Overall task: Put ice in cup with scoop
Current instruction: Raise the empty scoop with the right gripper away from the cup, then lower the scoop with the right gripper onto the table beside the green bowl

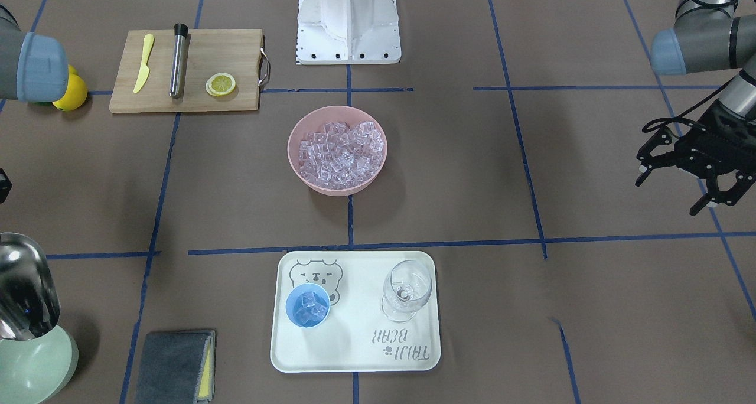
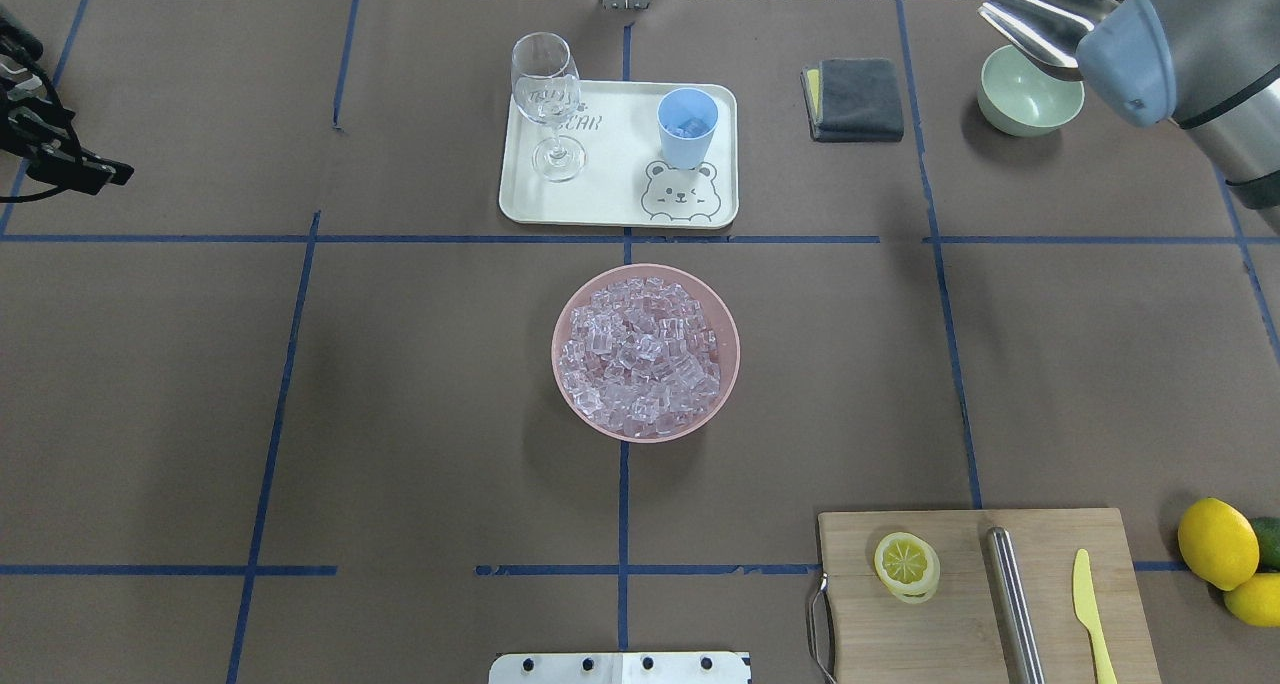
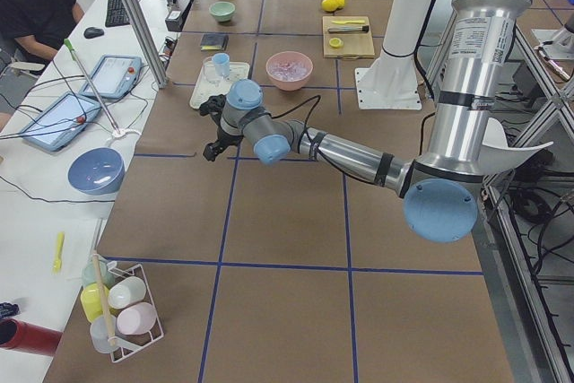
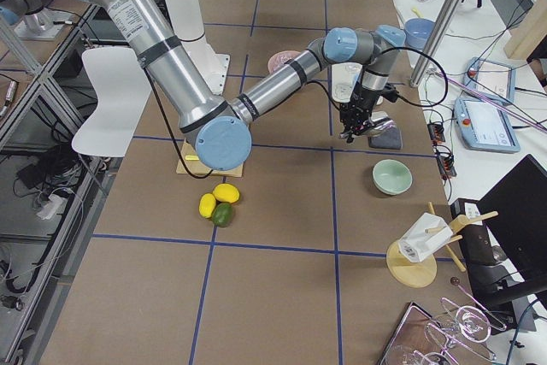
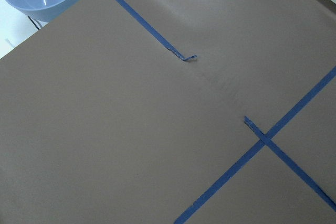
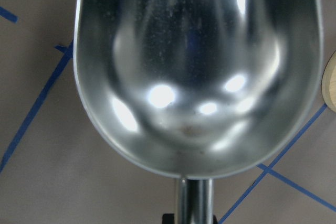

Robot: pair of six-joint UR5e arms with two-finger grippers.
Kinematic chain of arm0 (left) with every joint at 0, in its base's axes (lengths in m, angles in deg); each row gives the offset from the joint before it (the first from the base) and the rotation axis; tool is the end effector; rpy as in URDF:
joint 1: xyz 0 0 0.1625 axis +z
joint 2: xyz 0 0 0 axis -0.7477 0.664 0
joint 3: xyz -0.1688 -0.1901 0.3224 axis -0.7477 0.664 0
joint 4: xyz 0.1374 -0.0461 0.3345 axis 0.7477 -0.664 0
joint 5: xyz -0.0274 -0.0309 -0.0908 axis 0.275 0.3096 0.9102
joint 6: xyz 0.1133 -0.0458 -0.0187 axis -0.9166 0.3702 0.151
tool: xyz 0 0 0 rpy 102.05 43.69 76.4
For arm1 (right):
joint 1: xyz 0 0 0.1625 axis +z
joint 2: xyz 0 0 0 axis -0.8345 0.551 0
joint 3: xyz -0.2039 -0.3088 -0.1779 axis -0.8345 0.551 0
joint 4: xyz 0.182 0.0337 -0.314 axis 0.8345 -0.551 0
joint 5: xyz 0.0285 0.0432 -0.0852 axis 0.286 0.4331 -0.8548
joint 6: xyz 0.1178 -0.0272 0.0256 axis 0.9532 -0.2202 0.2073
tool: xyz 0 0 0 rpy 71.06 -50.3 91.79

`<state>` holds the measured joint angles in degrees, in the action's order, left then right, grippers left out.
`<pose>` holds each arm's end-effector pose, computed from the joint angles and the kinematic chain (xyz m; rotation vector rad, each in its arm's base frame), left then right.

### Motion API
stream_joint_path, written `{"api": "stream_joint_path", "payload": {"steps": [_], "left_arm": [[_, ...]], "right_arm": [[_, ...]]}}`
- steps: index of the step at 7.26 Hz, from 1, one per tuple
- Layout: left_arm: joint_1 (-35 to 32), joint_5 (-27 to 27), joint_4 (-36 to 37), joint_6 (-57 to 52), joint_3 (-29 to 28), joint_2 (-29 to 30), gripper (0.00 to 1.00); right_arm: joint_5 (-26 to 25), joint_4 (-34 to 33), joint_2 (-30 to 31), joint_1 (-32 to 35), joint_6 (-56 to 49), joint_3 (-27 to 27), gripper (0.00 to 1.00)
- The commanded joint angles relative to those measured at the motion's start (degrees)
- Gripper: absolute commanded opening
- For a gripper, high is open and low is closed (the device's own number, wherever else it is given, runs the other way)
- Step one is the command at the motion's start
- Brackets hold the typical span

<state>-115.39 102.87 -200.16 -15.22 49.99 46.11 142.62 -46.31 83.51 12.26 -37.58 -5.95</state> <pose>0.1464 -0.5082 0.4647 0.6969 0.7633 0.5322 -0.1457 -0.5787 0.4294 -0.0735 -0.5120 -0.6028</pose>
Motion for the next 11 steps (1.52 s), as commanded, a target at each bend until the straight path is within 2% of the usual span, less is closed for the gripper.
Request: {"api": "stream_joint_path", "payload": {"steps": [1, 2, 3, 5, 6, 7, 8, 9, 10, 11], "left_arm": [[-1.1, 0.0, 0.4, 0.1, 0.3, -0.2, 1.00], [-1.5, 0.0, 0.6, 0.1, 0.0, -1.4, 1.00], [-1.6, 0.0, 4.2, 0.1, -0.4, -1.4, 1.00], [-2.4, -0.2, 17.6, 0.0, 1.5, -0.6, 1.00], [-3.3, -0.6, 22.6, -0.4, 1.6, 0.5, 1.00], [-4.8, -0.7, 23.0, -0.7, 2.5, -0.4, 1.00], [-7.2, -0.6, 22.5, -0.1, 3.0, -2.1, 1.00], [-7.5, -0.6, 22.5, 0.1, 2.5, -1.4, 1.00], [-9.3, -0.3, 22.1, -0.7, 2.5, -0.8, 1.00], [-9.7, -0.5, 18.5, -0.2, 2.3, -1.2, 1.00]], "right_arm": [[11.9, 0.5, 10.2, 2.9, 4.9, -5.3, 0.00], [13.4, 0.0, 14.5, 2.8, 9.8, -9.2, 0.00], [17.3, 0.5, 20.1, 2.8, 11.6, -12.8, 0.00], [17.1, 2.3, 25.9, 2.4, 12.3, -18.5, 0.00], [16.8, 5.7, 27.2, 1.7, 13.9, -18.4, 0.00], [16.5, 11.6, 29.0, -0.4, 18.4, -18.2, 0.00], [15.5, 17.9, 30.2, -2.2, 24.1, -18.1, 0.00], [15.1, 23.7, 32.0, -3.4, 25.1, -16.5, 0.00], [15.2, 27.4, 32.0, -4.7, 26.5, -14.0, 0.00], [15.7, 27.7, 32.0, -7.4, 29.9, -13.5, 0.00]]}}
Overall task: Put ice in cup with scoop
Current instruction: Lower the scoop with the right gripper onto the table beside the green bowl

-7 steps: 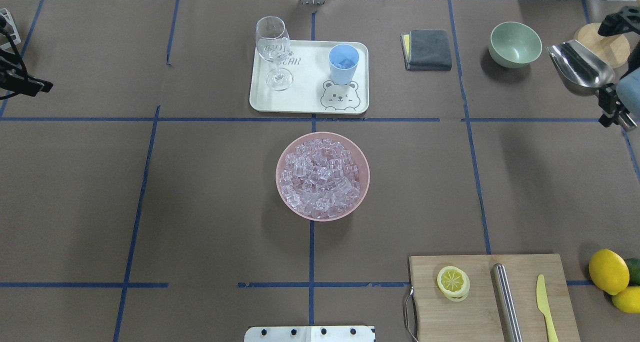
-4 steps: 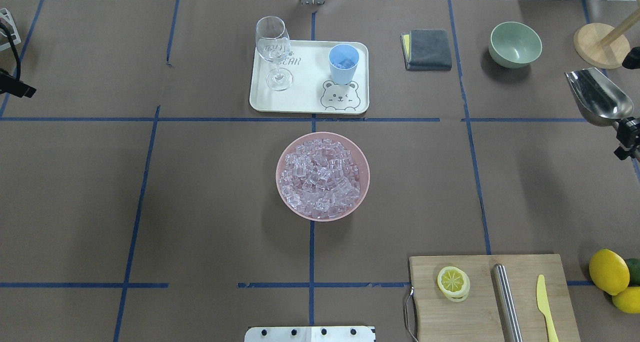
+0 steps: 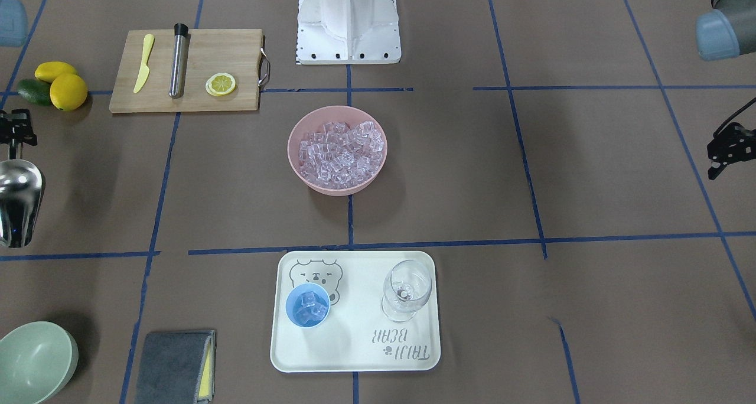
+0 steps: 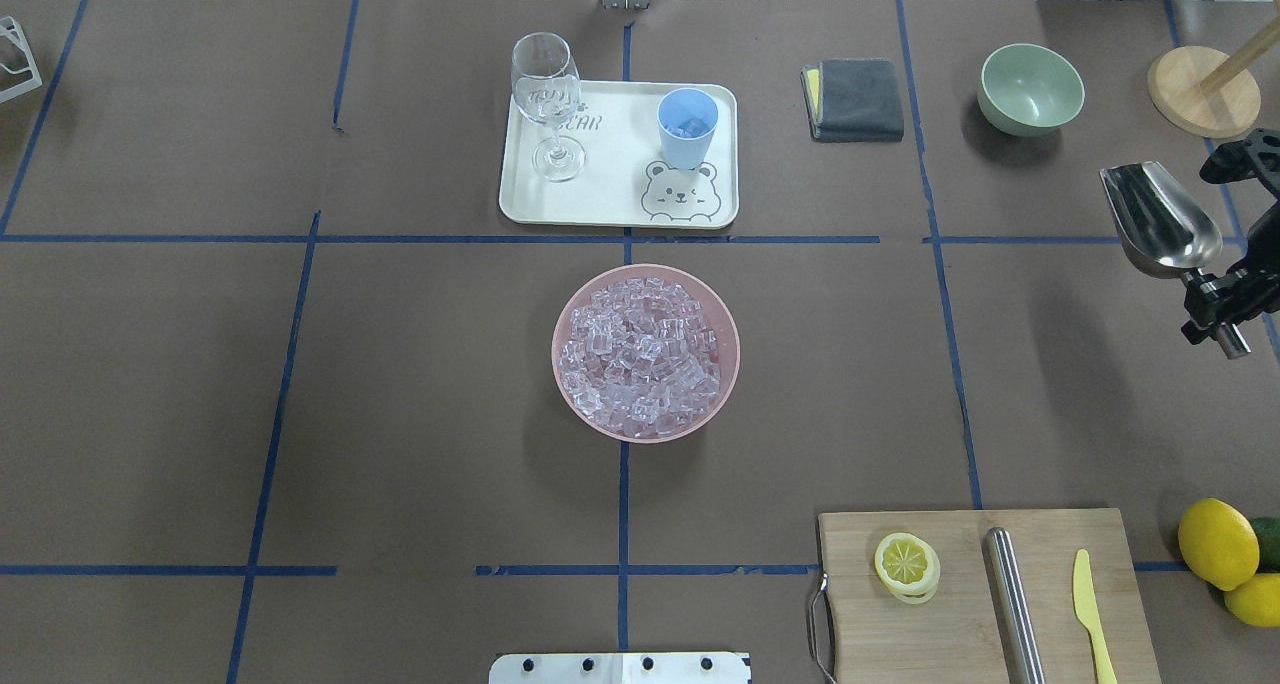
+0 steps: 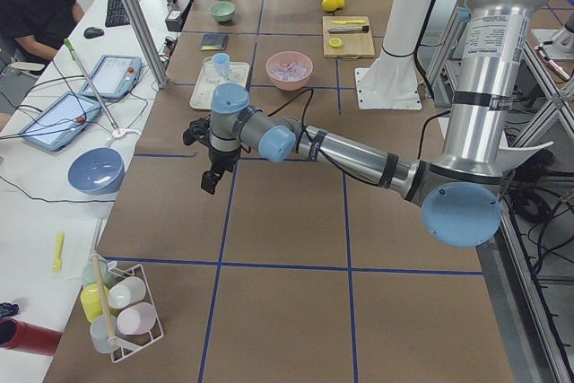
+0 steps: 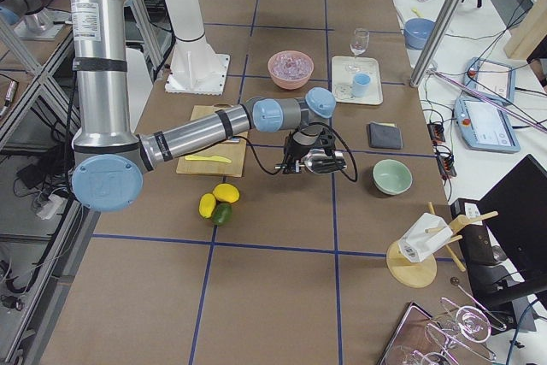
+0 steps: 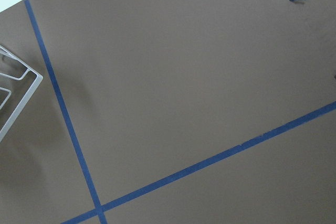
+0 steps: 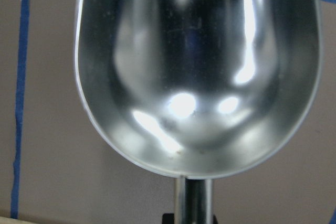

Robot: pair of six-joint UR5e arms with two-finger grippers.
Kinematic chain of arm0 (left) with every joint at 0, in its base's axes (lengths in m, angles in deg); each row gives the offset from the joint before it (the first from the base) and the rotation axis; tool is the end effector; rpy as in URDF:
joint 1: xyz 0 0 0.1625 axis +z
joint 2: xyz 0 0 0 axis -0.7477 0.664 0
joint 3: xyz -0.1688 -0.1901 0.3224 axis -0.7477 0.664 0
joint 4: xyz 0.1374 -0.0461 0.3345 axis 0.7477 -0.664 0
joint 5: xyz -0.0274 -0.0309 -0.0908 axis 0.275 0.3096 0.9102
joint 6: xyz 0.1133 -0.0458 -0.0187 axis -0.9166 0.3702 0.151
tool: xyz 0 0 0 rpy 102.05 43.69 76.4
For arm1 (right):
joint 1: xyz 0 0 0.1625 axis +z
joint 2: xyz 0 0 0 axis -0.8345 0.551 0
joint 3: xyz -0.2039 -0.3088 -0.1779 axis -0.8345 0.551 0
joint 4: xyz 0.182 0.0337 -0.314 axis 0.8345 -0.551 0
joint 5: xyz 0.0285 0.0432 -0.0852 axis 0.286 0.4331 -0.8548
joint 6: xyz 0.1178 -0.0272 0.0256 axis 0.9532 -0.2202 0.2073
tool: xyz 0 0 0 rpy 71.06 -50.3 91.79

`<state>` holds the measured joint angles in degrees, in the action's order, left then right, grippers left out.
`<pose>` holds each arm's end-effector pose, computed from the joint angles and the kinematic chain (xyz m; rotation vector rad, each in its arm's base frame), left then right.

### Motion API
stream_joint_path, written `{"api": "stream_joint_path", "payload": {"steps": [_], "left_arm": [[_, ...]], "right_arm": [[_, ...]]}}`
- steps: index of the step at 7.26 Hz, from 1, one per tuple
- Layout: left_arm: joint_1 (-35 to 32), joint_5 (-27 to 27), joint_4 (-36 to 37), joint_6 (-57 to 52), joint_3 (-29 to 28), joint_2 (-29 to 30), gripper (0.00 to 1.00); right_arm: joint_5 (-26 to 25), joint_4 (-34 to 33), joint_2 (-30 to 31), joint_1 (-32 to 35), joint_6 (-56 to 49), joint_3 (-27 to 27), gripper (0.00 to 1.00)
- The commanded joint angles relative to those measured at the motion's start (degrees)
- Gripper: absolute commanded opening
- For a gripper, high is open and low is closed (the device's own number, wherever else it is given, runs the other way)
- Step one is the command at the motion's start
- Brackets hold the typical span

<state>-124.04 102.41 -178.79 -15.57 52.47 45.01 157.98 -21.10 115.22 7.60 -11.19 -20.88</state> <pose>0.0640 -0.5109 0.5077 0.4130 0.6595 0.2999 -0.1471 -0.4112 0.5464 -0.1574 -0.7674 -0.2755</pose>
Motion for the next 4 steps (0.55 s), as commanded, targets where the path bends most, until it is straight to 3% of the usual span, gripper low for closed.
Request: {"api": "stream_joint_path", "payload": {"steps": [1, 4], "left_arm": [[-1.1, -0.1, -3.9, 0.2, -0.5, -0.1, 1.00], [-1.1, -0.2, -3.5, -0.3, -1.3, -0.2, 1.00]], "right_arm": [[1.2, 2.6, 0.3, -5.2, 7.1, 1.4, 0.00], [4.7, 2.6, 0.4, -9.3, 12.2, 1.7, 0.00]]}}
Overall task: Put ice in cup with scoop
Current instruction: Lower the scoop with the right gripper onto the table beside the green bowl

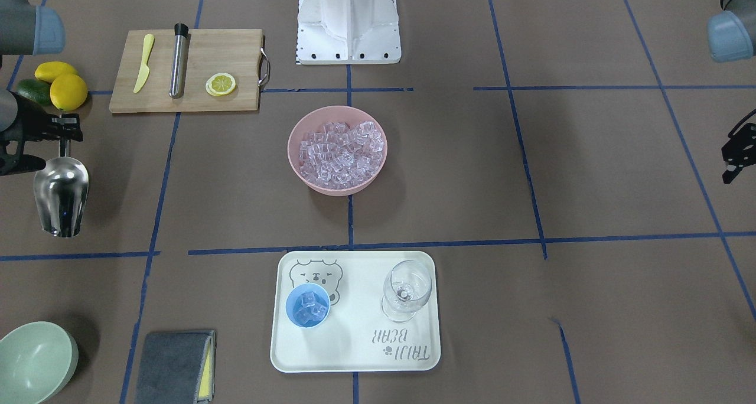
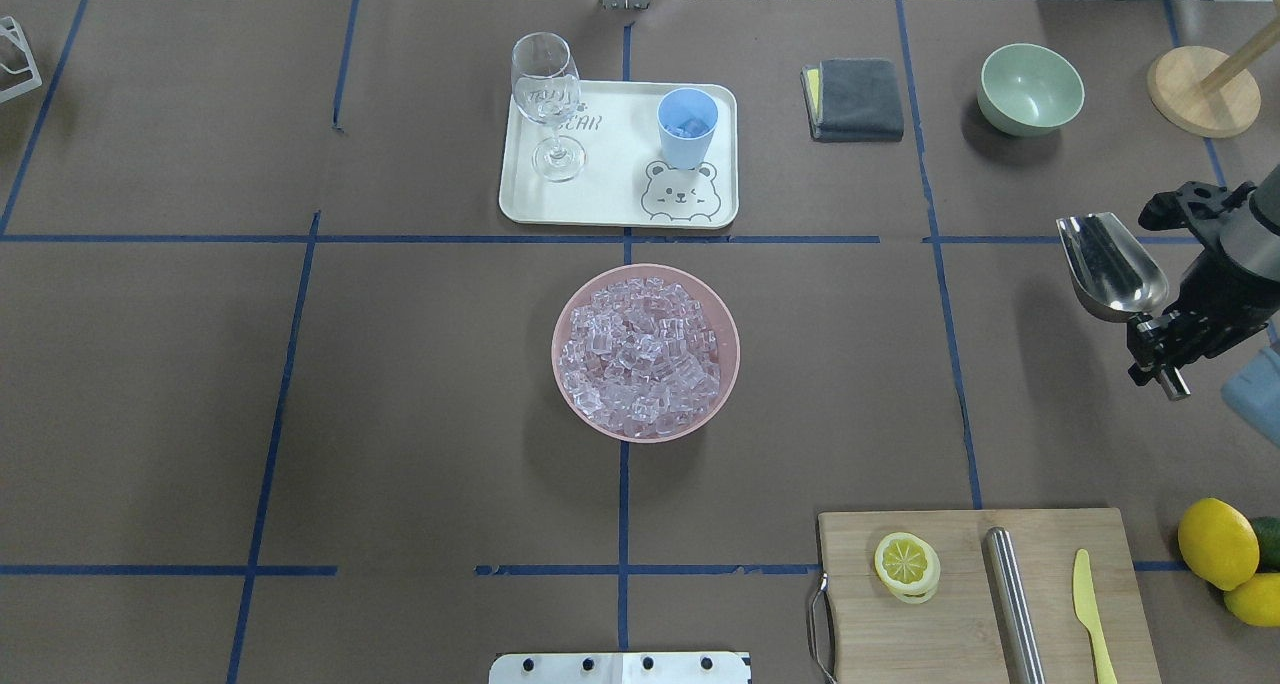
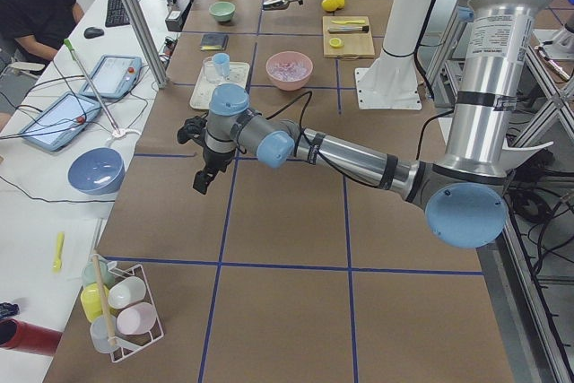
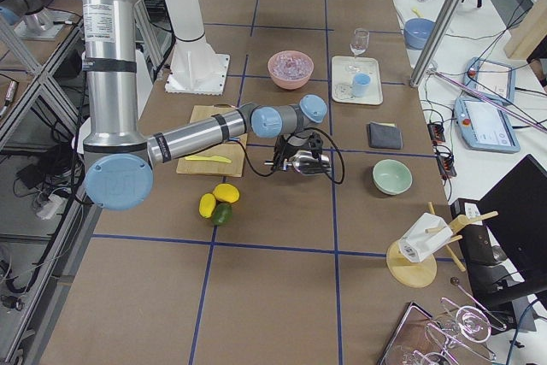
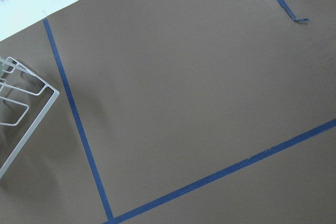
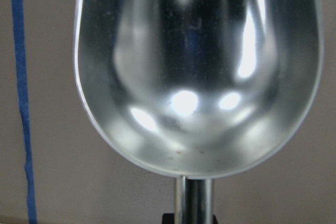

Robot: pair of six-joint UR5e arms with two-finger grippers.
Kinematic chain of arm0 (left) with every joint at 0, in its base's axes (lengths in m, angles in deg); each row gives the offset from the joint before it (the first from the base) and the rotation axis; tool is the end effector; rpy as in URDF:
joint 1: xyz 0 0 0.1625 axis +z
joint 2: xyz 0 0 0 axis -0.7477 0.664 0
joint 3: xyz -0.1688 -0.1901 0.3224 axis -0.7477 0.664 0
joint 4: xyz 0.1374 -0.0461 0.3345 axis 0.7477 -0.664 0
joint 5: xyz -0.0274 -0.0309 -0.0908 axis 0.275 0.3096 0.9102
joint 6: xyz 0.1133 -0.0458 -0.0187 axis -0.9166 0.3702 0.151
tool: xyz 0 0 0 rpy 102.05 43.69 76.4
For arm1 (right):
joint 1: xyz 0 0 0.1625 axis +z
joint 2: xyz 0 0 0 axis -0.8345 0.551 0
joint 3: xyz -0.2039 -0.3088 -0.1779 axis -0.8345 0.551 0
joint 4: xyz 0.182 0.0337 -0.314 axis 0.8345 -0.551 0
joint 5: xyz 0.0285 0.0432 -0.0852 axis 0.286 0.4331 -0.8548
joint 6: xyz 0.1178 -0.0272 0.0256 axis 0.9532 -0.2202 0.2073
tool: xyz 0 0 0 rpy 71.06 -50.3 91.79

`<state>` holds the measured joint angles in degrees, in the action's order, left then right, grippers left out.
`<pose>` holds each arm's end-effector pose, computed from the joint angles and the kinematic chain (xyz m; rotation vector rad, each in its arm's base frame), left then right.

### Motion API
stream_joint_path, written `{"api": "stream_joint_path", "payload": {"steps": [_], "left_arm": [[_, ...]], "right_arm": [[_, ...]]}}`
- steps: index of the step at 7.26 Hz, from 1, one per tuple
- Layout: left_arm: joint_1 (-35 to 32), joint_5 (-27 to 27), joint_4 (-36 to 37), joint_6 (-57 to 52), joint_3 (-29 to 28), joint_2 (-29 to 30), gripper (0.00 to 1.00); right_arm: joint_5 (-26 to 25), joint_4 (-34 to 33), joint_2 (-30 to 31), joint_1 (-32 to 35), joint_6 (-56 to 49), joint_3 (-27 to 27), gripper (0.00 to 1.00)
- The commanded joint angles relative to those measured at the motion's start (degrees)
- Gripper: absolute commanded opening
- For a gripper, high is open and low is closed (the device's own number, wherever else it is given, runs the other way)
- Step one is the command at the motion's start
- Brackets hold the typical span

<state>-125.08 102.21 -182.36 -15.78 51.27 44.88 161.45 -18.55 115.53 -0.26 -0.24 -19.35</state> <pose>0.0550 -0.5148 0.5102 0.4587 0.6556 0.2963 -0.2070 -0.3854 0.5502 -0.2994 -0.7890 -0.2310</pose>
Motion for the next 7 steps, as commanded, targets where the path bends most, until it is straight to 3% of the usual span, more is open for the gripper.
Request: {"api": "stream_joint_path", "payload": {"steps": [1, 5, 6, 7], "left_arm": [[0.0, -0.1, 0.0, 0.0, -0.1, 0.0, 1.00], [-0.1, -0.1, -0.2, -0.1, 0.0, -0.4, 1.00], [-0.1, -0.1, -0.2, -0.1, 0.0, -0.4, 1.00], [-0.1, -0.1, 0.0, -0.1, 0.1, -0.4, 1.00]], "right_arm": [[1.5, 0.0, 0.1, -2.3, 1.3, 0.5, 0.00], [1.5, 0.0, -2.4, -4.9, 1.0, 2.7, 0.00], [1.3, -0.1, -2.4, -4.9, 0.7, 2.8, 0.23], [0.9, 0.0, -2.0, -4.8, 1.1, 2.7, 0.70]]}}
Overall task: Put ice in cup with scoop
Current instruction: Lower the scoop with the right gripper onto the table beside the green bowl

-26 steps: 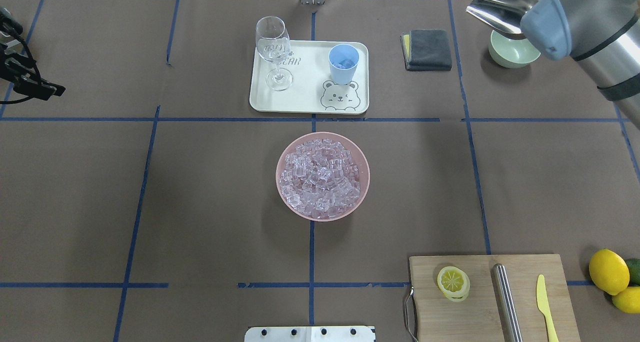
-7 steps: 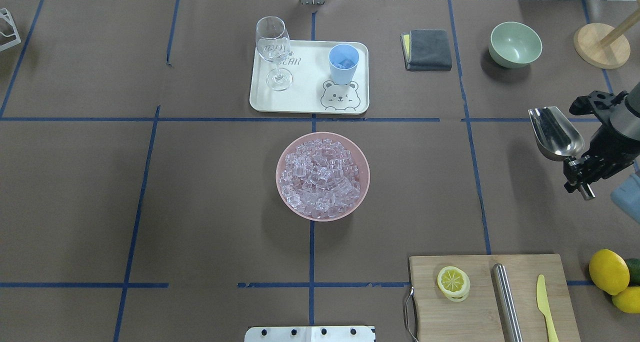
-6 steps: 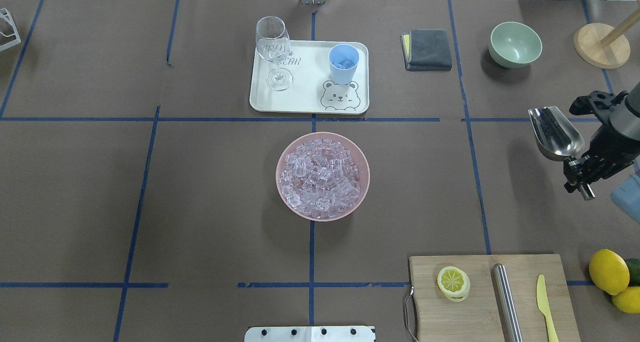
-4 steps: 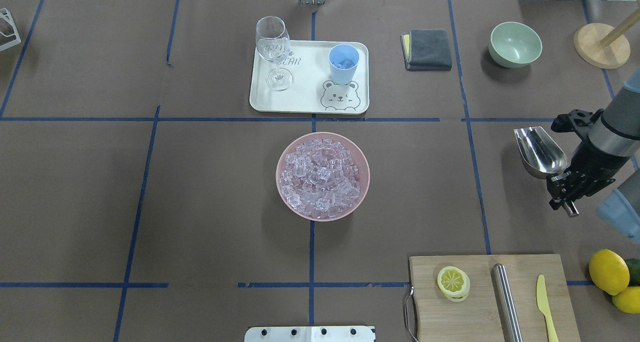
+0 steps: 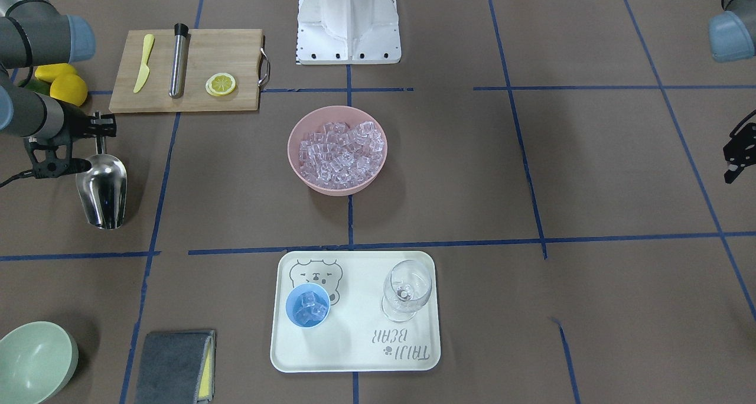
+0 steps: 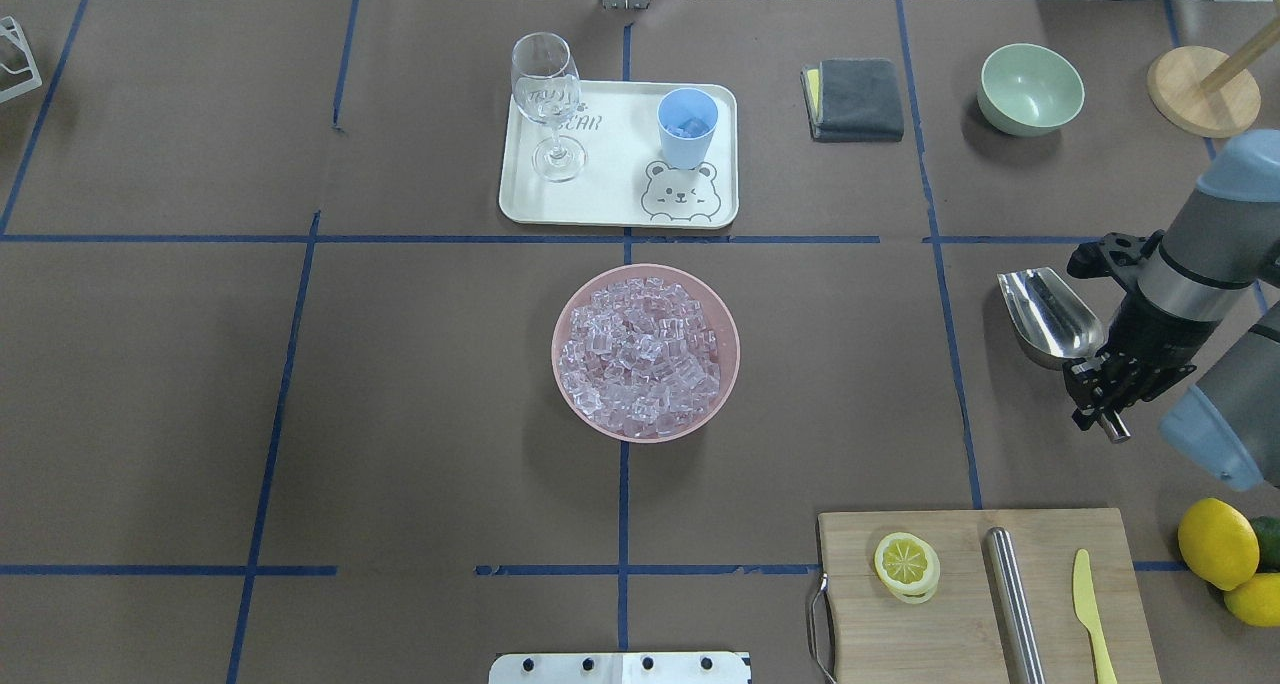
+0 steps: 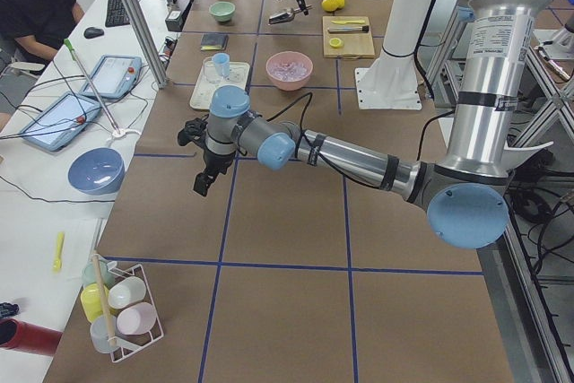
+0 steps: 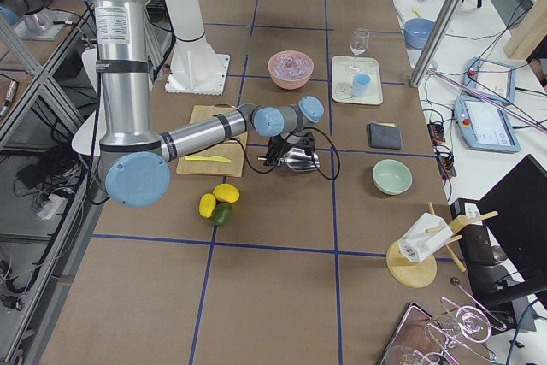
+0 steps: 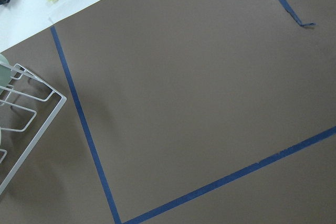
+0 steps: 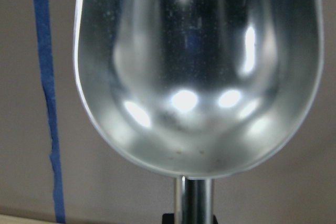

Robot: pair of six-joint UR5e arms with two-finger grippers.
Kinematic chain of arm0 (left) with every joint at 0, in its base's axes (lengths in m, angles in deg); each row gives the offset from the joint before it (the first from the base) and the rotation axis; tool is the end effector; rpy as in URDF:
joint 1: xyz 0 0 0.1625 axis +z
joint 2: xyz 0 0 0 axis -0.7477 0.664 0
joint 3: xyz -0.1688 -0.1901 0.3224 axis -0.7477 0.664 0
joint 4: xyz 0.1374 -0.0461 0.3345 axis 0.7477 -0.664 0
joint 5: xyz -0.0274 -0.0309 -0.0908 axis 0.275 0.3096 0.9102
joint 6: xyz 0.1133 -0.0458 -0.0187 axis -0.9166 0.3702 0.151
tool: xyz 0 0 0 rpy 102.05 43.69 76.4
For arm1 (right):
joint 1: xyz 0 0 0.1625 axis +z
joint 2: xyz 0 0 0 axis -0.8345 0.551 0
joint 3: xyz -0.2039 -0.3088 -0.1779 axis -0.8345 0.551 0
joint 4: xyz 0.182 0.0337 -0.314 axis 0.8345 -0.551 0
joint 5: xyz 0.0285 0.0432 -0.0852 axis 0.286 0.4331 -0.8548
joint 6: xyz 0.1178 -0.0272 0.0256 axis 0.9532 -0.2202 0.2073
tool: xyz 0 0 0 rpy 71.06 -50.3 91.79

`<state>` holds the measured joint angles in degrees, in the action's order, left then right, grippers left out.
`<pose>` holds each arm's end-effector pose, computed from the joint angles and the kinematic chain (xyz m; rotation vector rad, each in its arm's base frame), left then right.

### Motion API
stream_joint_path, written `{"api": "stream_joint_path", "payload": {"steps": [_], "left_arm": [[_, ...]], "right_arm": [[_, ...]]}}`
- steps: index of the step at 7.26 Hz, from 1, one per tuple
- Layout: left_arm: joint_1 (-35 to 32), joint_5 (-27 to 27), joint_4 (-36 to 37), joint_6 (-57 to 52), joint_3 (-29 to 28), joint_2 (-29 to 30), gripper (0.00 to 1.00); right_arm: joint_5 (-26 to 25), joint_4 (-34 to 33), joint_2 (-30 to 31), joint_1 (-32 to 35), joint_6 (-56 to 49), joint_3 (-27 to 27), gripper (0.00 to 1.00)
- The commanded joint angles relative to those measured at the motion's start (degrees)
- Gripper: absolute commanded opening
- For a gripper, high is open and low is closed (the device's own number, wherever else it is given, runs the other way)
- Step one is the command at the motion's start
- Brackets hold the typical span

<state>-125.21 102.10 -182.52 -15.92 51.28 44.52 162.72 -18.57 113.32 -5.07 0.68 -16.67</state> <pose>0.0532 -0.5130 0.5130 0.4574 0.6523 0.2950 -0.2499 -0.3779 0.5514 -0.3576 -0.7890 -0.2916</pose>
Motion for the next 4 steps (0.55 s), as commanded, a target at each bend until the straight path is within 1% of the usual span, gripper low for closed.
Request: {"api": "stream_joint_path", "payload": {"steps": [1, 2, 4], "left_arm": [[0.0, 0.0, 0.1, 0.0, 0.1, 0.0, 1.00], [0.0, 0.0, 0.2, 0.0, 0.1, 0.0, 1.00], [-0.1, 0.0, 0.6, 0.0, -0.1, -0.2, 1.00]], "right_arm": [[-0.7, 0.0, 0.4, 0.4, 0.2, -0.2, 1.00], [-0.7, 0.0, 0.4, 2.1, -0.1, -0.5, 1.00], [-1.5, -0.2, 0.6, 9.0, -0.3, -2.3, 1.00]]}}
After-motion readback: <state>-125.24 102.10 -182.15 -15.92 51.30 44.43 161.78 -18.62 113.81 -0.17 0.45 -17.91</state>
